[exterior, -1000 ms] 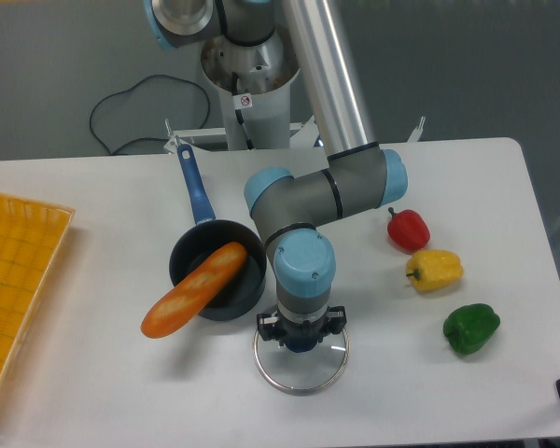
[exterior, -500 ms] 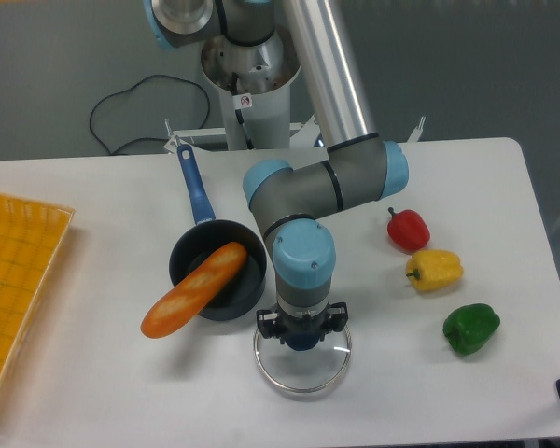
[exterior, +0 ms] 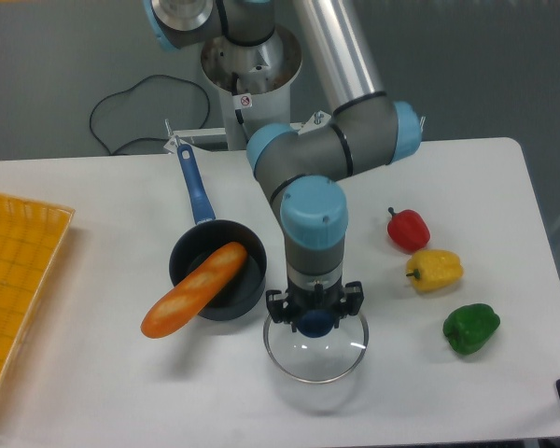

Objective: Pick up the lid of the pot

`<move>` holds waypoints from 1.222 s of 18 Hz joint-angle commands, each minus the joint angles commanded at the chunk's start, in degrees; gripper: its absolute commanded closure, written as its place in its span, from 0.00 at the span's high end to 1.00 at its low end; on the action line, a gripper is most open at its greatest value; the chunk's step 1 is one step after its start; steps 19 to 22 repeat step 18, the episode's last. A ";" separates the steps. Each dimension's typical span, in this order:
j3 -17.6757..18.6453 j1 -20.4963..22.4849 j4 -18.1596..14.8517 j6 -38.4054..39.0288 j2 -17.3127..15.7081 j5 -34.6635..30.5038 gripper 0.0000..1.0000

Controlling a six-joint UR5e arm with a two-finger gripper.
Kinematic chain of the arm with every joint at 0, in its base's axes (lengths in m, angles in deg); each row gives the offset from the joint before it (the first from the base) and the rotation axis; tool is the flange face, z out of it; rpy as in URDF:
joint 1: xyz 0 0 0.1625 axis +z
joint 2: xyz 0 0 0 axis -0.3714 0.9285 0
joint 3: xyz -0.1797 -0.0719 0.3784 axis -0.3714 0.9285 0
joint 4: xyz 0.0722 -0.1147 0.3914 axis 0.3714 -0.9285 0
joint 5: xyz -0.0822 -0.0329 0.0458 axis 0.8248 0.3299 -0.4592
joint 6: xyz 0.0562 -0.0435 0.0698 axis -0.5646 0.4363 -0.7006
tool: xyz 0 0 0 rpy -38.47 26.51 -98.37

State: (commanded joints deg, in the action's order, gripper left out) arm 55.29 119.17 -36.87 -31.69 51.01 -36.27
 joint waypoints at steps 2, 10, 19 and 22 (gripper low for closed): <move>0.00 0.79 -1.50 -2.72 -1.32 0.18 0.32; 0.00 2.64 -10.46 -18.63 -5.19 0.53 0.30; 0.53 4.31 -15.13 -25.85 -6.42 0.09 0.30; 0.53 4.31 -15.13 -25.85 -6.42 0.09 0.30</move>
